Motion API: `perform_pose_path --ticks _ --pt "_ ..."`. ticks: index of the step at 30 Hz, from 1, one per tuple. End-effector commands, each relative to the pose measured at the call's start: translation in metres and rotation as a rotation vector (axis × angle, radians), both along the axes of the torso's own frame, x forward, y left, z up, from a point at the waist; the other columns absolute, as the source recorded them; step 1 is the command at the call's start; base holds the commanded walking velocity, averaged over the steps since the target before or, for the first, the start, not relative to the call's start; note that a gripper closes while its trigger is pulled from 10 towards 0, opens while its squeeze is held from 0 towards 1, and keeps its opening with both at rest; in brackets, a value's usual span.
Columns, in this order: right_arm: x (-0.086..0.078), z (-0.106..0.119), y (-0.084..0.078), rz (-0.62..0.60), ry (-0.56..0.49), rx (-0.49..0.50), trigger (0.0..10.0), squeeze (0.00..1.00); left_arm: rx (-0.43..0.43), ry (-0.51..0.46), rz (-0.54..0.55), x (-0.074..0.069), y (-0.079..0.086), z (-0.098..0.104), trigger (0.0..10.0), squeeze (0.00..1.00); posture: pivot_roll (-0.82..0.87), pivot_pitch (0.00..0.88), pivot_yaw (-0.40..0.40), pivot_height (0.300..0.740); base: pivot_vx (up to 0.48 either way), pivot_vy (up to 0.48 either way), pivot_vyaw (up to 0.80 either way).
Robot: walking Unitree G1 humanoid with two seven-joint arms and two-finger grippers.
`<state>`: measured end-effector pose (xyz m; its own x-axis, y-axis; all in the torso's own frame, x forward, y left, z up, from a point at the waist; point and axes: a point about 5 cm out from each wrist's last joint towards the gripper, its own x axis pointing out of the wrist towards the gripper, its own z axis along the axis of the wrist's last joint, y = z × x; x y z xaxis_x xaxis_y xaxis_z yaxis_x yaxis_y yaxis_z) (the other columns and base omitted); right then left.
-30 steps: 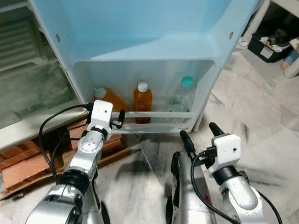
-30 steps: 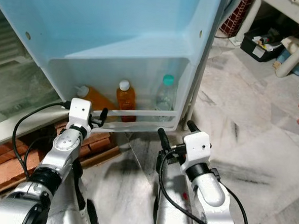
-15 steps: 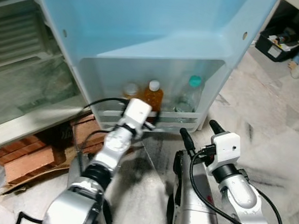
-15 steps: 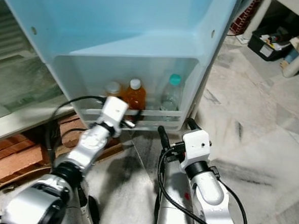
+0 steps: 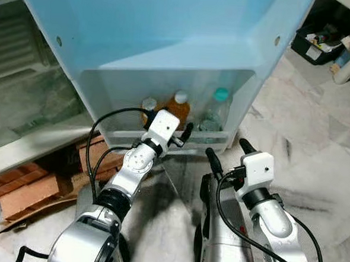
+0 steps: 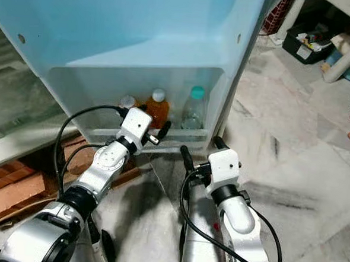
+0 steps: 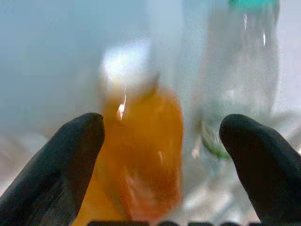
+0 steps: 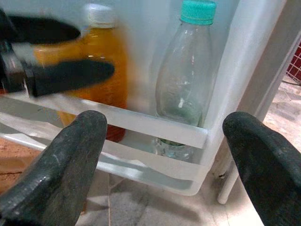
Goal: Restocking fridge
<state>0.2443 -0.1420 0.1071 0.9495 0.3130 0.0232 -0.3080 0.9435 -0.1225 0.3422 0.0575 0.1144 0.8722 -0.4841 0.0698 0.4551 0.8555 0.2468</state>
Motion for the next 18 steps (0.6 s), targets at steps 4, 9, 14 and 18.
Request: perform_pose_path --ticks 4,9,14,18 --pt "0.004 -0.003 0.003 -0.003 -0.004 0.003 10.0 0.0 -0.038 -0.053 -0.028 -0.01 0.002 0.01 10.0 0.0 -0.12 0.179 0.021 0.473 0.0 0.0 0.0" --pt "0.014 -0.004 0.007 -0.005 -0.017 0.004 10.0 0.0 -0.097 -0.033 -0.047 -0.037 0.005 0.01 10.0 0.0 -0.09 0.154 0.027 0.473 0.0 0.0 0.0" --pt "0.022 -0.006 0.01 -0.006 -0.026 0.0 10.0 0.0 -0.119 -0.011 0.008 -0.055 0.013 0.005 10.0 0.0 -0.07 0.13 0.027 0.473 0.0 0.0 0.0" --pt "0.028 -0.008 0.007 -0.036 -0.025 -0.011 10.0 0.0 -0.109 -0.015 0.143 -0.07 0.039 -0.002 10.0 0.0 -0.04 0.107 0.018 0.473 0.0 0.0 0.0"
